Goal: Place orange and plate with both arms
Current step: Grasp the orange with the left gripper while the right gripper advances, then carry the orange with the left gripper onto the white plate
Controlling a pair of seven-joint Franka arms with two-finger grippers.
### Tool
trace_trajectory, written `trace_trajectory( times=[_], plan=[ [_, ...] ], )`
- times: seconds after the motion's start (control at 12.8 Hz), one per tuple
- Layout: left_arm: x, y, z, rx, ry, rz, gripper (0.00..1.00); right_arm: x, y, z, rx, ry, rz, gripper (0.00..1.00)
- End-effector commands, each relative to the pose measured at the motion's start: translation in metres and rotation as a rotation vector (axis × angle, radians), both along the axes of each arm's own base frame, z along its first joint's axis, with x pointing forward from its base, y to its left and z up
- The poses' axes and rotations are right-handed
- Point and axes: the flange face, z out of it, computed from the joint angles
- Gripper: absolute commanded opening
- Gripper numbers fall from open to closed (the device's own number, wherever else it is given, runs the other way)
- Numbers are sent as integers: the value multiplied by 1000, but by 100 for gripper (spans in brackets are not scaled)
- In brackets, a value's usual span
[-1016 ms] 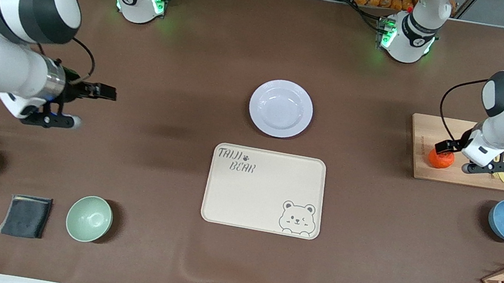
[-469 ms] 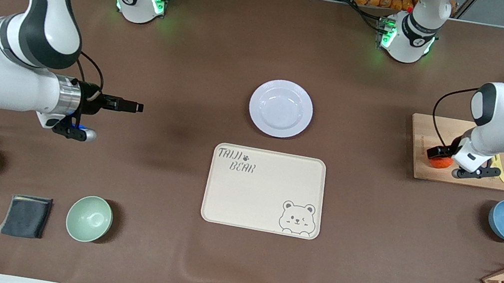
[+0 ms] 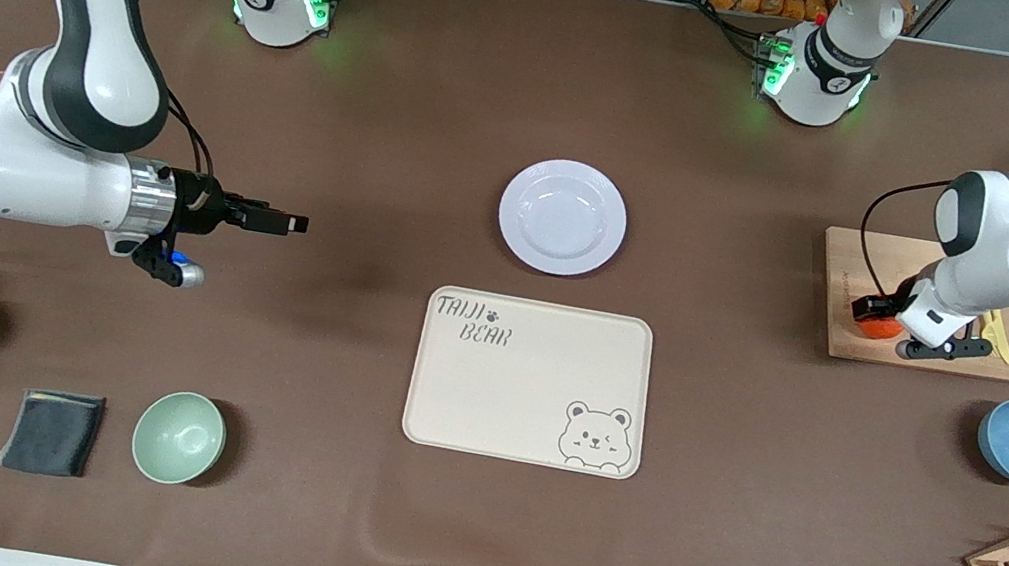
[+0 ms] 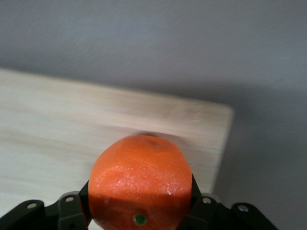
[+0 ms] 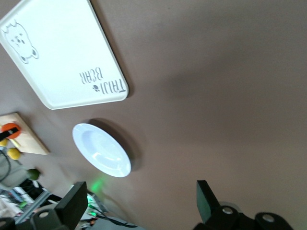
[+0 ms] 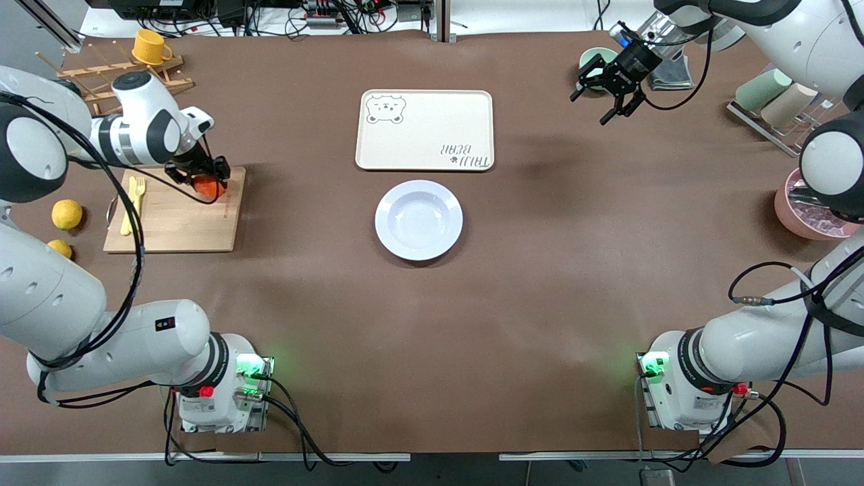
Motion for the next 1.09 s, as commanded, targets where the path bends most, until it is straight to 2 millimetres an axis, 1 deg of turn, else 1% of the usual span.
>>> trace_trajectory(
  times=[0.0, 0.16, 0.23, 0.39, 0.47, 0.55, 0.63, 0.7, 0.78, 0.86, 0.94, 1.02],
  plan=[
    [10, -86, 40, 9, -16, -46, 0, -12, 3, -11, 87, 2, -63, 100],
    [15, -169, 59, 10, -8, -17, 0, -19, 2, -31, 126, -29, -81, 100],
    [12, -216, 69, 10, -1, -3, 0, -22, 4, -39, 124, -48, -93, 100],
    [-7, -302, 73, -13, 15, 32, 0, -27, 18, -45, 152, -46, -106, 100],
    [-17, -334, 72, -22, 19, 60, 0, -29, 21, -50, 165, -61, -107, 100],
    [-31, -369, 69, -28, 28, 68, 0, -33, 28, -56, 186, -85, -105, 100],
    [-43, -401, 63, -35, 44, 90, 0, -39, 38, -64, 204, -103, -131, 100],
    [-54, -428, 53, -37, 66, 120, 0, -49, 55, -73, 216, -109, -163, 100],
    [-63, -453, 42, -40, 85, 141, 0, -53, 69, -78, 224, -123, -184, 100],
    [-72, -472, 31, -28, 90, 157, 0, -56, 76, -84, 228, -125, -178, 100],
    [-78, -487, 21, -10, 80, 177, 0, -57, 77, -86, 240, -133, -174, 100],
    [-86, -500, 8, 11, 77, 201, 0, -63, 75, -94, 259, -133, -180, 100]
  ],
)
